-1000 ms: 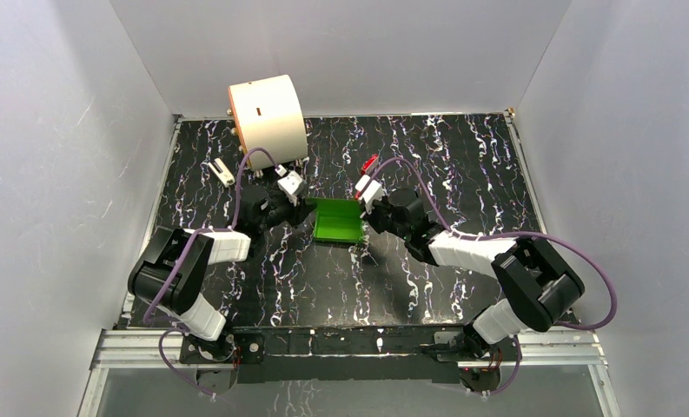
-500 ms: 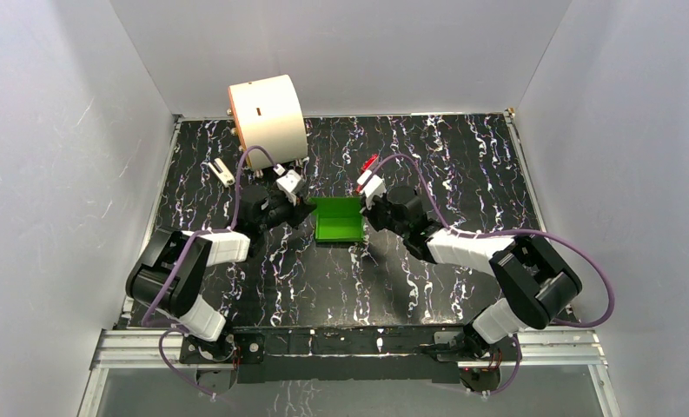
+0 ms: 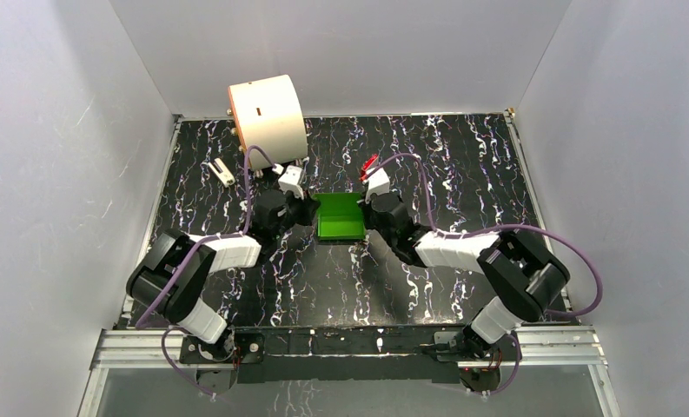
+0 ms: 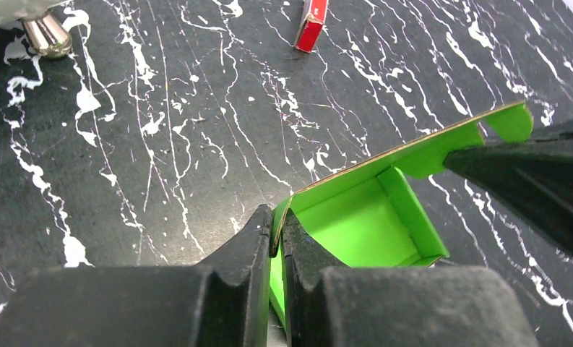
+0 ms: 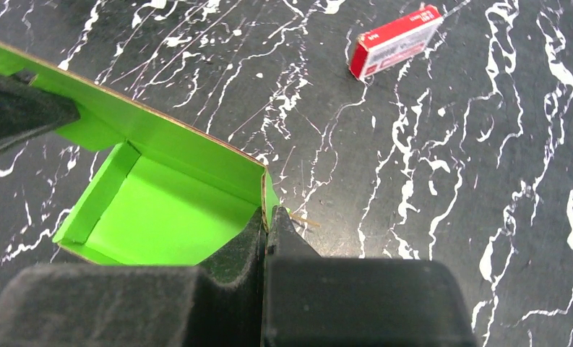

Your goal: Fold the paper box

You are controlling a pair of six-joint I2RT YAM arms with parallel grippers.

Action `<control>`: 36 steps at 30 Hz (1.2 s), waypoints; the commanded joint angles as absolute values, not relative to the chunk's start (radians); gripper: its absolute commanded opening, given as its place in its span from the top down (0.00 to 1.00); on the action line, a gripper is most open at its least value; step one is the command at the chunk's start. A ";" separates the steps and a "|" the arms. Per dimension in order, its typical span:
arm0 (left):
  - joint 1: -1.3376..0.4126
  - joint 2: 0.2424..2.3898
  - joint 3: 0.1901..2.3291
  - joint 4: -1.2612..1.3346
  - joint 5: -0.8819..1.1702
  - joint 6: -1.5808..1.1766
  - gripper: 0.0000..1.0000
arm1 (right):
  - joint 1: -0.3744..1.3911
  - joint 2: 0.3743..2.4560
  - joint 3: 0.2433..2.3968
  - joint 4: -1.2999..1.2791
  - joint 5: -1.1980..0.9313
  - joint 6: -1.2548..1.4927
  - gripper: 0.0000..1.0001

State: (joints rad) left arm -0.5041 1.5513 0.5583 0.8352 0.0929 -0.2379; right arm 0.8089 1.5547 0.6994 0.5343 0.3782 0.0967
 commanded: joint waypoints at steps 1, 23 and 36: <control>-0.555 1.495 0.610 0.835 -0.124 -0.405 0.94 | 0.849 1.583 0.752 0.622 0.572 0.248 0.99; -0.710 1.535 0.537 0.833 -0.408 -0.731 0.91 | 0.986 1.709 0.646 0.853 0.862 0.336 0.95; -0.731 1.560 0.502 0.810 -0.364 -0.811 0.91 | 1.015 1.704 0.628 0.805 0.859 0.363 0.95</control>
State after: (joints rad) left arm -0.7063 1.5505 0.5224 0.8391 -0.3901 -0.7582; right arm 0.9909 1.7027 0.6392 0.8120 0.8684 0.3344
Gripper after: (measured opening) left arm 0.097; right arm 0.047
